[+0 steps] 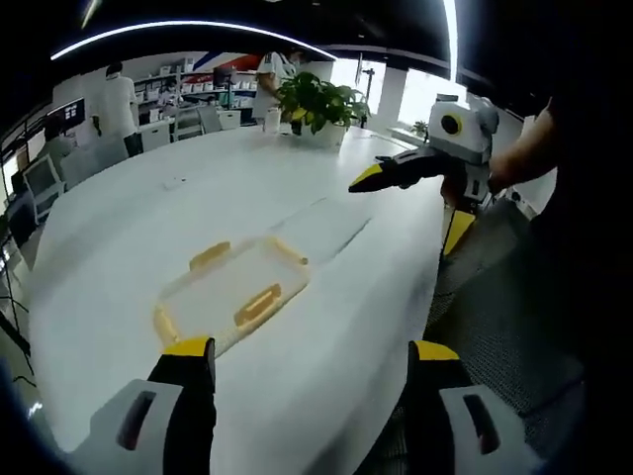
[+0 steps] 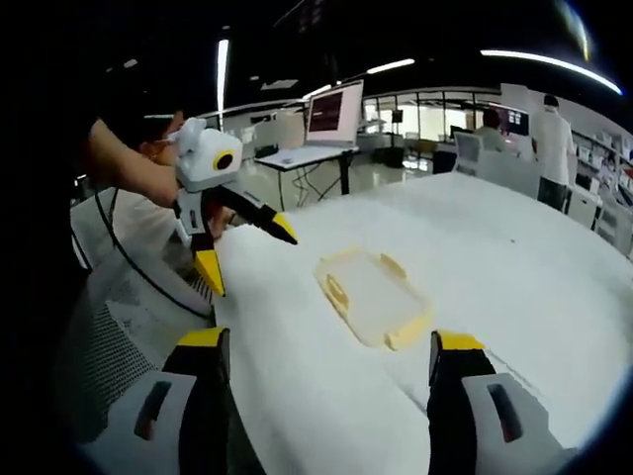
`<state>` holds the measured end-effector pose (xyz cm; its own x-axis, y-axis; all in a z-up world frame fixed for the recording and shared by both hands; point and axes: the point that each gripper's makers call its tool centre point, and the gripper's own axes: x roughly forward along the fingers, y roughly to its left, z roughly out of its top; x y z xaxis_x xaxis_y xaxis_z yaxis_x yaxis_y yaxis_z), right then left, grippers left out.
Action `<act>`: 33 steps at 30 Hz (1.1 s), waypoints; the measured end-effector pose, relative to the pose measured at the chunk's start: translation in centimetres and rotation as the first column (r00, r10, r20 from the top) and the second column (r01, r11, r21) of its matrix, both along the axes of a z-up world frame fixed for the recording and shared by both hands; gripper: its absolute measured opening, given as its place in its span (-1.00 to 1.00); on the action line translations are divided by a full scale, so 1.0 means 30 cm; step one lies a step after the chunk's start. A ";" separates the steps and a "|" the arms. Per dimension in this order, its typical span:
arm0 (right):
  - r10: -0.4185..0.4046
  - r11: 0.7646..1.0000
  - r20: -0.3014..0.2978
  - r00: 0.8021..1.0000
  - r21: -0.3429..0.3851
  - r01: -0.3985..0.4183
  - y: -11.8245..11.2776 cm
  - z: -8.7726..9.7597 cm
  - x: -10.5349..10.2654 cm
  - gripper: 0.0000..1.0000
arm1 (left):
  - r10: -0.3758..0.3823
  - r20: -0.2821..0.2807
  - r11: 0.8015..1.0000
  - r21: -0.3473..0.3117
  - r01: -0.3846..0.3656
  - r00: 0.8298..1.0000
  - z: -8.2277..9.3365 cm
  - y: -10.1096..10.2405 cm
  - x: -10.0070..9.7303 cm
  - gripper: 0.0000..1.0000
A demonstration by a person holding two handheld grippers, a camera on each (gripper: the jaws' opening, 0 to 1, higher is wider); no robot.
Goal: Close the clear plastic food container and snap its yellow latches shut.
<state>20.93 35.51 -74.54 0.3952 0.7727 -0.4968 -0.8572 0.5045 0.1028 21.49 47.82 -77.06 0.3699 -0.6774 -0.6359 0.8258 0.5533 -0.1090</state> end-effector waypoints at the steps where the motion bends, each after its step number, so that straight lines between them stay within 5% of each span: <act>1: -0.001 1.000 -0.001 1.000 0.002 0.001 0.001 -0.002 0.001 0.59 | -0.010 0.002 1.000 0.009 0.010 1.000 -0.002 0.002 0.001 0.52; 33: 0.041 0.999 -0.006 0.999 -0.032 -0.041 0.059 -0.029 0.104 0.72 | -0.025 0.012 0.994 0.104 0.024 1.000 -0.021 0.114 0.152 0.42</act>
<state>24.06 37.29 -75.41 0.3611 0.7716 -0.5238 -0.8768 0.4722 0.0911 26.06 51.25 -77.68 0.3630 -0.6166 -0.6986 0.8401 0.5409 -0.0408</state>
